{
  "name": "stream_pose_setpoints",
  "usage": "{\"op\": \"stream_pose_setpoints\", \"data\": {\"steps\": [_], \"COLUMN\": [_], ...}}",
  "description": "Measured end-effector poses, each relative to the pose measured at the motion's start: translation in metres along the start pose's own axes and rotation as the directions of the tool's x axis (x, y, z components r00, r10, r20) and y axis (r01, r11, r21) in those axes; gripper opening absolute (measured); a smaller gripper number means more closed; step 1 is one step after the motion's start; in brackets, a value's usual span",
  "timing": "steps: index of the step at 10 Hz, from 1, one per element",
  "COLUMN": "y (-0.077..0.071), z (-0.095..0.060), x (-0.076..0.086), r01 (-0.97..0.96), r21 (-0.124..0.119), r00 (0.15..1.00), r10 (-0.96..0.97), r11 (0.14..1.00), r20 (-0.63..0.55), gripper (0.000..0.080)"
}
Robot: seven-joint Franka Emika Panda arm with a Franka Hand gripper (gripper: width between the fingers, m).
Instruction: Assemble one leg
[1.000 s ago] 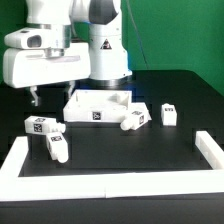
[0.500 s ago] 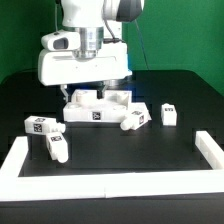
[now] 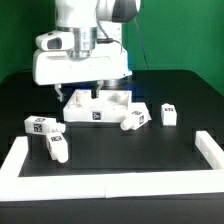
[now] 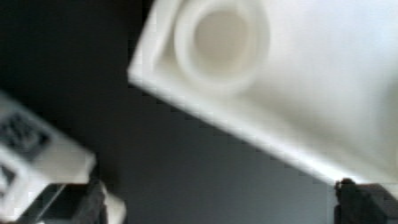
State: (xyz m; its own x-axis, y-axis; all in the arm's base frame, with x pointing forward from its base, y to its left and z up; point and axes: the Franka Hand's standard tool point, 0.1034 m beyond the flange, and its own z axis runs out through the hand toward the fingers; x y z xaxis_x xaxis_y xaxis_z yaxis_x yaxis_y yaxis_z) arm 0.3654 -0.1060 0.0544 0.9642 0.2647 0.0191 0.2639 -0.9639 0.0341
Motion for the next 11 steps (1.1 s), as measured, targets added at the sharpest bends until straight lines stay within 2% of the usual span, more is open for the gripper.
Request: {"op": "stream_pose_setpoints", "data": {"steps": [1,3,4,5,8,10,11], "y": [0.007,0.012,0.020,0.019,0.016,0.007,0.005], "z": [-0.002,-0.001,-0.002,-0.003,-0.002,0.008,0.018], "x": [-0.024,-0.039,-0.042,-0.037,-0.036,-0.047,-0.051], "r01": [-0.098,-0.240,-0.286,-0.274,-0.320,-0.382,-0.385], "r21": [0.024,0.051,0.071,0.068,0.072,0.081,0.065], "r00": [0.995,0.970,0.958,0.961,0.947,0.921,0.920], "r10": [0.097,0.237,0.282,0.271,0.315,0.372,0.377], "r11": [0.995,0.969,0.956,0.959,0.945,0.920,0.921], "r20": [0.033,0.057,0.059,0.052,0.064,0.115,0.112], "gripper": [0.0649,0.0649,0.0649,0.0649,0.0649,0.0649,0.0649]}}
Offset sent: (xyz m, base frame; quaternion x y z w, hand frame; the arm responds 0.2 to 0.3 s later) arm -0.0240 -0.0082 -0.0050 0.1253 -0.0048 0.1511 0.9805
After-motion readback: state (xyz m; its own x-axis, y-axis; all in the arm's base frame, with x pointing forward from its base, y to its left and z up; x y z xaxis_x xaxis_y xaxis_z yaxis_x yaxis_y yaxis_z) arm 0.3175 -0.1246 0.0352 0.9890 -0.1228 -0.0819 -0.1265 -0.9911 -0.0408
